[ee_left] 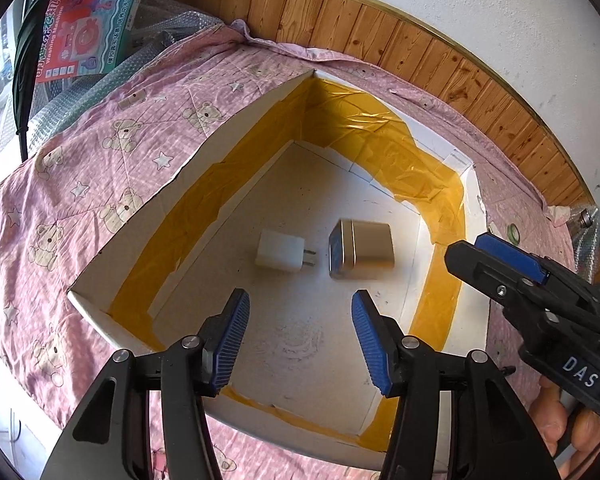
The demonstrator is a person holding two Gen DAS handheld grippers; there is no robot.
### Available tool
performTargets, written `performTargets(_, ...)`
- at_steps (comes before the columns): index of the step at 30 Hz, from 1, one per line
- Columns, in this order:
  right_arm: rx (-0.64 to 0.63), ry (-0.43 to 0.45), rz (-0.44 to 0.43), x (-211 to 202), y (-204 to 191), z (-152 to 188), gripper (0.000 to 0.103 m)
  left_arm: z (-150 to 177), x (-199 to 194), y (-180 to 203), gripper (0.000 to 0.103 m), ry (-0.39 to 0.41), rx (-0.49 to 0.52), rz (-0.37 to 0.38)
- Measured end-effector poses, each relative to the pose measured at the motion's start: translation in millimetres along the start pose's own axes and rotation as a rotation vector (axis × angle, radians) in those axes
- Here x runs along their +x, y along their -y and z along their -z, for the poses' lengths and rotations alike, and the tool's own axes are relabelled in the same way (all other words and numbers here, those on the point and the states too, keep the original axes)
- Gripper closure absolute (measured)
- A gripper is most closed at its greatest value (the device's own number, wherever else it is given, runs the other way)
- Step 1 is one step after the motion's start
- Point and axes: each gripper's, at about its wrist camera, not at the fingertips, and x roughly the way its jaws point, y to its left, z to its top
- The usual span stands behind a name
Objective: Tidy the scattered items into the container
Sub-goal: 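Withdraw both grippers from the box toward the remaining items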
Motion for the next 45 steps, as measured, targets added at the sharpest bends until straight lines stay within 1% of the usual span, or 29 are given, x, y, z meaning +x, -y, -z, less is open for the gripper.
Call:
performTargets(2,0.0,0.011,0.02,-1.2,-3.2,9.3,0.049,3.5,-1.7,2.7,0.048,-0.002,0.028,-0.013)
performTargets(3,0.004,0.022,0.033,-3.4,-4.0,12.7,0.049,4.7,-2.6,3.2,0.048,-0.007,0.026,-0.017)
performTargets(6,0.065,0.071,0.026,-17.3,-2.9,20.3,0.05,11.1,-7.8,4.2,0.048,-0.022,0.014,-0.024)
performTargets(8,0.07,0.097,0.086,-25.0,-5.1,24.2,0.049,18.7,-12.1,6.0,0.048,-0.026,0.017,-0.033)
performTargets(9,0.076,0.099,0.083,-26.4,-4.7,25.8,0.048,22.8,-14.2,7.5,0.048,-0.029,0.021,-0.037)
performTargets(11,0.085,0.056,0.058,-19.9,-3.3,29.8,0.05,30.4,-18.8,8.8,0.048,-0.034,0.019,-0.038)
performTargets(12,0.078,0.023,0.051,-13.8,-4.1,32.8,0.052,33.4,-20.7,9.2,0.048,-0.036,0.019,-0.039)
performTargets(13,0.074,-0.003,0.029,-8.2,-6.2,36.6,0.068,36.0,-22.4,10.4,0.048,-0.038,0.022,-0.042)
performTargets(14,0.073,-0.025,0.022,-3.9,-9.4,40.8,0.072,37.7,-23.6,10.2,0.048,-0.038,0.022,-0.045)
performTargets(15,0.063,-0.028,0.027,-3.4,-13.8,44.5,0.072,38.0,-24.5,9.4,0.048,-0.038,0.016,-0.045)
performTargets(17,0.061,-0.032,0.0,-6.3,-20.0,50.1,0.076,36.7,-27.0,5.8,0.048,-0.037,-0.009,-0.051)
performTargets(18,0.068,-0.033,-0.017,-7.7,-22.2,52.7,0.076,36.6,-29.2,4.0,0.048,-0.035,-0.025,-0.049)
performTargets(19,0.062,-0.032,-0.016,-8.3,-25.3,55.1,0.076,36.5,-30.9,2.9,0.048,-0.033,-0.031,-0.048)
performTargets(20,0.055,-0.025,-0.008,-9.3,-27.1,57.1,0.075,37.0,-32.7,4.2,0.048,-0.032,-0.026,-0.055)
performTargets(22,0.076,0.0,-0.025,-15.9,-24.1,59.7,0.074,38.7,-37.9,10.5,0.048,-0.025,-0.009,-0.057)
performTargets(27,0.12,0.078,-0.05,-54.0,-12.0,68.6,0.073,43.6,-57.5,33.7,0.048,0.015,0.034,-0.006)
performTargets(33,0.161,0.075,-0.062,-75.6,1.5,90.8,0.071,57.7,-70.1,59.5,0.048,0.039,0.09,0.007)
performTargets(36,0.196,0.078,-0.085,-86.6,11.7,107.0,0.068,66.6,-75.6,69.3,0.048,0.046,0.106,0.009)
performTargets(40,0.247,0.054,-0.081,-90.1,28.8,127.8,0.067,76.0,-86.5,84.7,0.048,0.069,0.134,0.024)
performTargets(45,0.293,0.057,-0.074,-99.2,47.7,144.0,0.067,86.8,-90.4,109.9,0.048,0.072,0.188,0.052)
